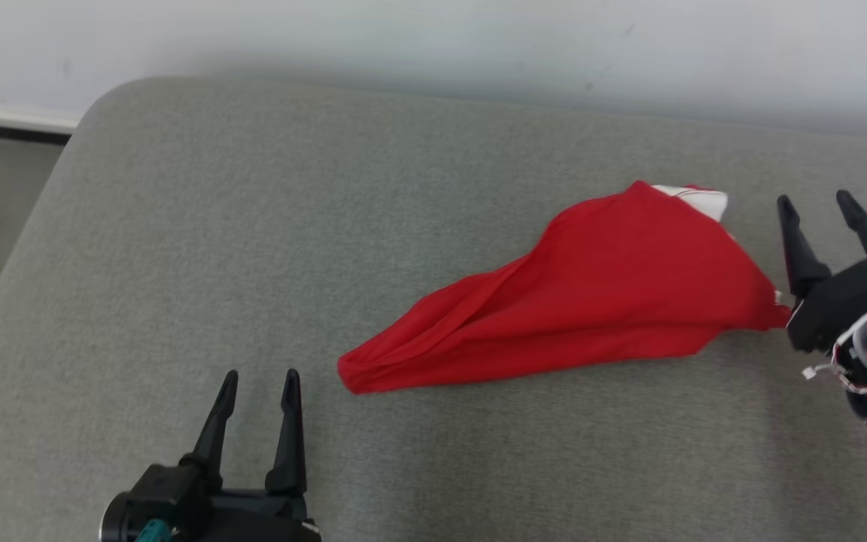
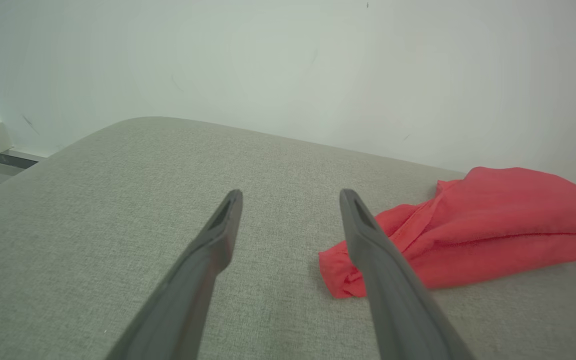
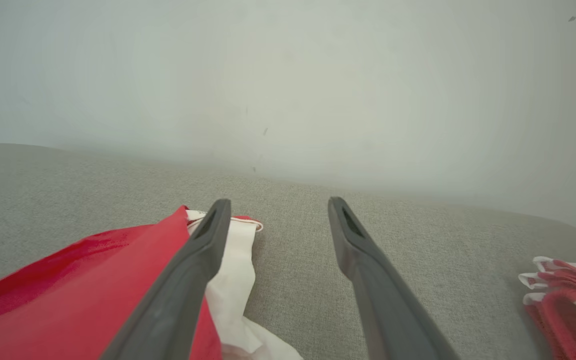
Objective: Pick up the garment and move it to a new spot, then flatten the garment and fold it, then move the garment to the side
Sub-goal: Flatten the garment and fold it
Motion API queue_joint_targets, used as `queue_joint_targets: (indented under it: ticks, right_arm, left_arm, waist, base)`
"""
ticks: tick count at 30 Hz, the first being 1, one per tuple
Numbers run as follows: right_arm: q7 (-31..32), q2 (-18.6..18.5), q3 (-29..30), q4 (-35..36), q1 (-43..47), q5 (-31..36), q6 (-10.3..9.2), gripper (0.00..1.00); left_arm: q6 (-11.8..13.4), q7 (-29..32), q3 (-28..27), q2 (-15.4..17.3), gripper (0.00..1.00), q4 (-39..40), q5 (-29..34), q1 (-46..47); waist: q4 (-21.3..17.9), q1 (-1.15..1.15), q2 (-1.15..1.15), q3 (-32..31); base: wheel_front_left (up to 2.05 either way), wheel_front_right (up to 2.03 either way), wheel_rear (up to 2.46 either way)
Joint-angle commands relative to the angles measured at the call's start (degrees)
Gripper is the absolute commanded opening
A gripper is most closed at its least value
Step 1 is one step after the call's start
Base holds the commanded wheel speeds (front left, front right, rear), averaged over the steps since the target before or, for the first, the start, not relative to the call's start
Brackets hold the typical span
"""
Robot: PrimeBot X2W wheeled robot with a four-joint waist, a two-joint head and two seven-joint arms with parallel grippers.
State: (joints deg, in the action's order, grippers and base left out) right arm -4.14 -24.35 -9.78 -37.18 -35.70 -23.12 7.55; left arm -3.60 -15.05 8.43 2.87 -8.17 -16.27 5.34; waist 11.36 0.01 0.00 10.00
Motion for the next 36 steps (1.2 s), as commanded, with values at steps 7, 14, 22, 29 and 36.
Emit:
queue_joint_targets:
  ticks: [7, 14, 22, 29, 36]
  right_arm:
    - [2.86, -1.84, -3.07, -9.85, -8.69, -3.34, -0.15, 1.0]
    - [5.4, -1.87, -5.61, -17.98, -14.2, -7.03, -0.15, 1.0]
    - [10.27, 0.86, -6.42, -24.5, -16.79, -13.64, -0.15, 0.42]
    - [8.73, 0.82, -8.21, -23.77, -17.44, -17.75, -0.15, 0.0]
    - [2.55, -0.2, -11.61, -20.11, -18.27, -19.9, -0.15, 0.0]
  left_arm:
    - [0.49, -0.17, 2.13, 0.01, 1.0, -0.06, -1.42, 2.89]
    - [0.92, -0.17, 3.83, 0.01, 1.0, -0.12, -2.82, 4.56]
    - [0.99, -0.17, 4.69, 0.02, 1.0, -0.85, -3.07, 5.54]
    - [0.66, -0.17, 4.15, 0.03, 1.0, -1.5, -2.47, 5.42]
    - [0.2, -0.17, 2.92, 0.03, 1.0, -2.39, -1.97, 4.66]
  waist:
    - [5.73, -0.01, 0.0, 5.4]
    - [7.92, -0.01, 0.0, 7.71]
    - [8.76, -0.01, 0.0, 8.06]
    - [8.0, -0.01, 0.0, 7.18]
    - [6.25, -0.01, 0.0, 4.93]
  base:
    - [0.0, 0.0, 0.0]
    - [0.0, 0.0, 0.0]
    - [0.0, 0.0, 0.0]
    - [0.0, 0.0, 0.0]
    - [0.0, 0.0, 0.0]
